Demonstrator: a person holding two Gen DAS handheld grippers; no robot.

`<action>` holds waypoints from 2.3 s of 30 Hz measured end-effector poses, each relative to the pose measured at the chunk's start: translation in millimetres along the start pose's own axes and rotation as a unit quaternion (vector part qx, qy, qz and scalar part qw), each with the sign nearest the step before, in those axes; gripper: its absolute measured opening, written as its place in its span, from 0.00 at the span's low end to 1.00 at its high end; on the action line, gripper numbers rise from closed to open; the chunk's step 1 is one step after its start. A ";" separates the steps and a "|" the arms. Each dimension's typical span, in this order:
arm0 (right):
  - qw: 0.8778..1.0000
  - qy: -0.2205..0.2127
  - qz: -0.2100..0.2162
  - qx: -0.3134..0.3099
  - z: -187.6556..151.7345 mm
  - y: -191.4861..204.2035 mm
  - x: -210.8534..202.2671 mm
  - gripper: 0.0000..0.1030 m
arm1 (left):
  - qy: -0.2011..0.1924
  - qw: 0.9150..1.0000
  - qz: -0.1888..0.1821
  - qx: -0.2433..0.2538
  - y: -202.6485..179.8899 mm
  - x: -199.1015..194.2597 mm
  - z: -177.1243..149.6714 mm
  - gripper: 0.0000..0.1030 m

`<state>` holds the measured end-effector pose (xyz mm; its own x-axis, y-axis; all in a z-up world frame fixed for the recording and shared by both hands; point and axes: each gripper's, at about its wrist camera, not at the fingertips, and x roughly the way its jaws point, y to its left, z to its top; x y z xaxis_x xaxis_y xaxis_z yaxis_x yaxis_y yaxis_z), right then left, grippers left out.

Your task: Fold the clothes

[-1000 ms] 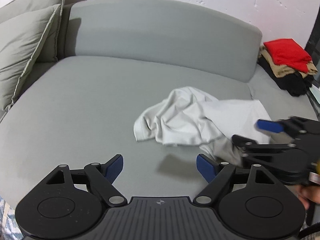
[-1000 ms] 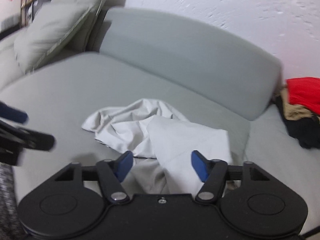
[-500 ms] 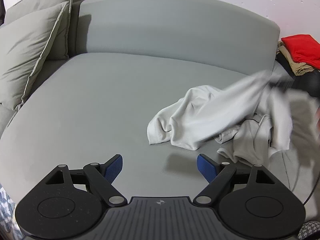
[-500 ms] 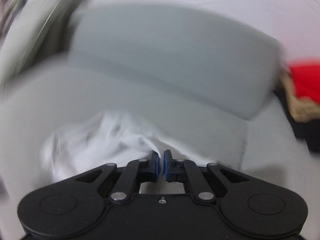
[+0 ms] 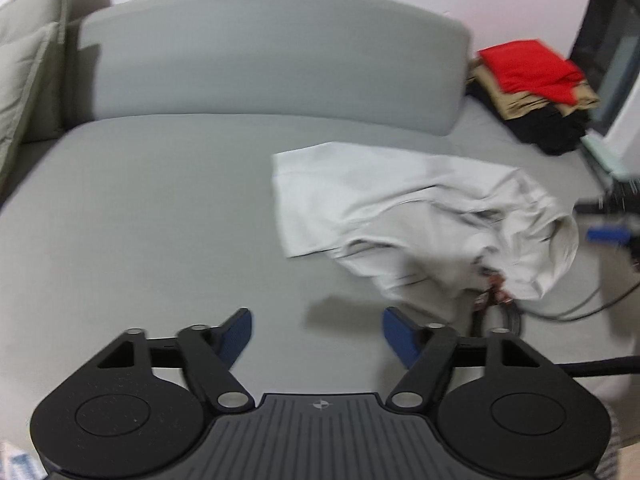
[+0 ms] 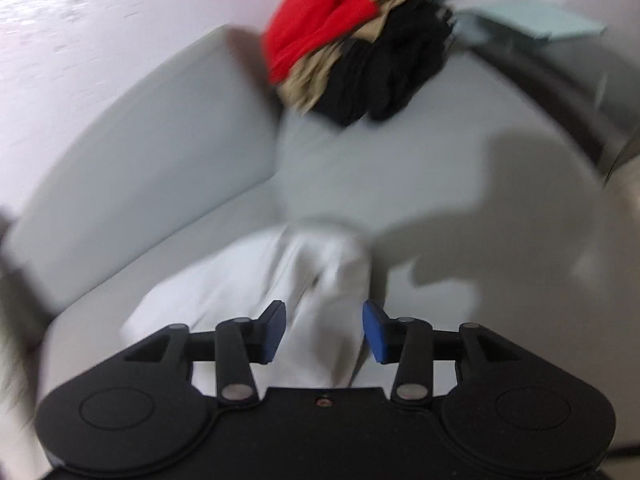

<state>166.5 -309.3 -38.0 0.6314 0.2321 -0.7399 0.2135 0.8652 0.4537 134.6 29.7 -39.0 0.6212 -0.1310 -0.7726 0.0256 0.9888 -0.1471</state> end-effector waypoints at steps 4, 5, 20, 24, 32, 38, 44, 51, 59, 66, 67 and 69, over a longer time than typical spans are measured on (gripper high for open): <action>0.997 0.008 0.075 0.013 -34.5 -1.4 -28.3 0.49 | -0.016 0.996 -0.052 -0.074 2.9 12.9 11.7 0.34; 0.996 0.009 0.088 0.021 -41.1 -1.6 -30.9 0.48 | -0.019 0.994 -0.060 -0.093 3.1 20.0 15.0 0.34; 0.974 -0.049 0.194 0.106 -18.1 -19.9 -117.1 0.64 | -0.013 0.983 -0.139 -0.116 9.8 36.8 32.0 0.36; 0.978 -0.062 0.174 0.097 -12.2 -25.4 -125.3 0.75 | -0.032 0.989 -0.105 -0.098 6.5 42.1 25.5 0.42; 0.970 -0.015 0.153 0.191 -34.7 -65.1 -33.8 0.57 | 0.032 0.901 -0.239 -0.360 44.7 115.2 12.4 0.39; 0.971 -0.023 0.150 0.185 -37.0 -72.7 -24.8 0.58 | 0.053 0.867 -0.272 -0.414 56.0 144.1 14.1 0.32; 0.971 -0.018 0.145 0.189 -39.8 -80.9 -10.0 0.58 | 0.069 0.870 -0.269 -0.408 59.8 166.1 23.2 0.20; 0.984 -0.013 0.086 0.153 -42.3 -88.2 12.4 0.58 | 0.051 0.909 -0.260 -0.321 44.6 163.9 51.0 0.00; 0.992 -0.074 -0.038 -0.091 -38.6 -30.8 43.9 0.49 | -0.026 0.968 -0.173 -0.178 14.6 100.1 77.0 0.00; 0.939 -0.125 -0.158 -0.279 -48.3 31.2 86.0 0.37 | -0.045 0.981 -0.132 -0.132 4.6 83.3 86.9 0.00; 0.938 -0.137 -0.156 -0.280 -45.7 35.8 82.2 0.20 | -0.053 0.983 -0.124 -0.126 8.9 75.9 87.8 0.00; 0.963 -0.147 -0.119 -0.191 -27.3 28.1 59.5 0.02 | -0.073 0.984 -0.108 -0.120 21.2 57.6 92.1 0.00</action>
<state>189.7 -259.1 -82.9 0.7946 -0.0807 -0.6018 0.1241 0.9918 0.0309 243.0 49.7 -29.7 0.7275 -0.3078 -0.6131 -0.0047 0.8915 -0.4531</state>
